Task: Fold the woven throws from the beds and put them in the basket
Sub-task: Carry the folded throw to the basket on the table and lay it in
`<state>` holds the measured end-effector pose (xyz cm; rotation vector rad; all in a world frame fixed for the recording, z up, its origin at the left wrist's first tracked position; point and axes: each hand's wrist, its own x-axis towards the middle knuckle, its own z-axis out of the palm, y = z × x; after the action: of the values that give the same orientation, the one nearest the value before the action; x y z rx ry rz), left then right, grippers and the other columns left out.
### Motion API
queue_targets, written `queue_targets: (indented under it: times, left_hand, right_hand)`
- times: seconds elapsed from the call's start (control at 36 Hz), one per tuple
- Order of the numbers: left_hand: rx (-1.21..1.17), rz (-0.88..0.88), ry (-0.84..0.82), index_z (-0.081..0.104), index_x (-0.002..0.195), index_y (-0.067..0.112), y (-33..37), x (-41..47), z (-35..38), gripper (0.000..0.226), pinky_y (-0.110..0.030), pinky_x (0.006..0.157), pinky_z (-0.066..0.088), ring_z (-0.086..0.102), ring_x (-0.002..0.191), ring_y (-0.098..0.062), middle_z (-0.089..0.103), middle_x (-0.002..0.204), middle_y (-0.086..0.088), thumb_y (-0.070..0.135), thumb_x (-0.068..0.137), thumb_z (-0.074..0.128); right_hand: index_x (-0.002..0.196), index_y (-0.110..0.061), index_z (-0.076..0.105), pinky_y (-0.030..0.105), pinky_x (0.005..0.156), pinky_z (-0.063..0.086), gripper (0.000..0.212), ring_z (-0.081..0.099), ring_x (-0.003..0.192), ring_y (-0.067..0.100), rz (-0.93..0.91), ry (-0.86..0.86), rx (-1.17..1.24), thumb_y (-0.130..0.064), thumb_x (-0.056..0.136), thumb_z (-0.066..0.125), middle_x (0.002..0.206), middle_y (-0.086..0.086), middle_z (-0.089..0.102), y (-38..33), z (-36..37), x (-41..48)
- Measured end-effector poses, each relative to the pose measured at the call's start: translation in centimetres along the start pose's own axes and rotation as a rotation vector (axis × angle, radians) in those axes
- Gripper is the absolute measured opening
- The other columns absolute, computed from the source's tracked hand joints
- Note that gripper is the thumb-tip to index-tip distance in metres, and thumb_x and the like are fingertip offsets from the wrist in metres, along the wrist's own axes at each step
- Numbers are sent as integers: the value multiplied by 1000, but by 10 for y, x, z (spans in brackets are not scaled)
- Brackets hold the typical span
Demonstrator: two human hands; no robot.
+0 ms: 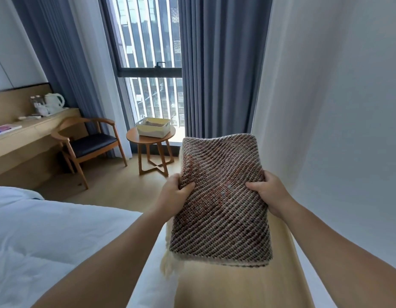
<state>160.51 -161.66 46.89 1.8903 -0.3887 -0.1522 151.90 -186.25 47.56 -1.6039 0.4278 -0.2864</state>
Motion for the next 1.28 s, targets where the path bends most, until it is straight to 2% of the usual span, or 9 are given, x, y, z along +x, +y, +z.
queue_targets:
  times: [0.11,0.25,0.47,0.58,0.67,0.72,0.89,1.06,1.28]
  left_hand:
    - [22,14,10,58,115,15,-14,65,-1,27,-32,86,52,63,96,-12,67,104,3,24,90,63]
    - [-11,-24,-9,56,118,14,-28,147,-8,32,-36,89,52,63,98,-14,67,106,2,26,89,63]
    - [-23,-55,-36,52,119,19,-37,267,-13,31,-27,82,49,60,97,-9,64,107,5,29,91,61]
    - [-15,-76,-27,53,116,19,-44,320,-3,28,-28,83,49,61,97,-10,64,106,5,29,91,62]
    - [-39,-87,-26,53,112,20,-49,359,9,23,-29,85,51,62,97,-11,65,107,4,26,91,61]
    - [-38,-97,-22,53,113,20,-53,388,18,24,-32,88,51,62,100,-13,65,108,3,26,91,61]
    - [-35,-114,71,56,111,20,-59,479,44,25,-42,93,52,64,99,-15,68,107,3,28,89,64]
    - [-37,-154,155,56,116,16,-56,558,61,35,-42,93,52,64,101,-15,68,109,2,30,86,67]
    - [-82,-191,230,56,115,18,-69,641,59,32,-35,91,52,65,99,-13,67,108,2,26,87,68]
  right_hand:
    - [121,-7,61,52,94,51,52,66,101,32,10,3,-43,-12,70,72,113,10,68,4,16,65]
    - [122,-6,59,45,96,50,41,64,102,29,11,28,-103,-3,82,68,113,9,66,-6,39,146]
    - [114,-13,64,47,94,52,37,66,98,25,-42,91,-146,-9,78,71,107,5,69,-13,61,261]
    - [110,-16,65,48,95,51,35,66,99,26,-49,90,-162,-13,75,73,107,5,69,-9,61,317]
    - [105,-21,63,48,96,50,29,65,100,25,-43,56,-164,-11,79,72,107,3,69,-5,59,364]
    - [102,-25,63,48,95,50,28,65,100,24,-56,43,-182,-17,77,73,106,1,69,-4,56,399]
    - [106,-16,63,42,92,52,24,65,99,23,-113,-41,-169,-8,83,69,105,3,68,-15,47,506]
    - [100,-18,63,34,83,52,20,65,92,16,-142,-129,-163,-5,85,67,98,-2,68,-36,42,603]
    - [98,-19,66,37,84,54,21,67,93,20,-128,-229,-161,-4,83,68,99,0,71,-38,66,713]
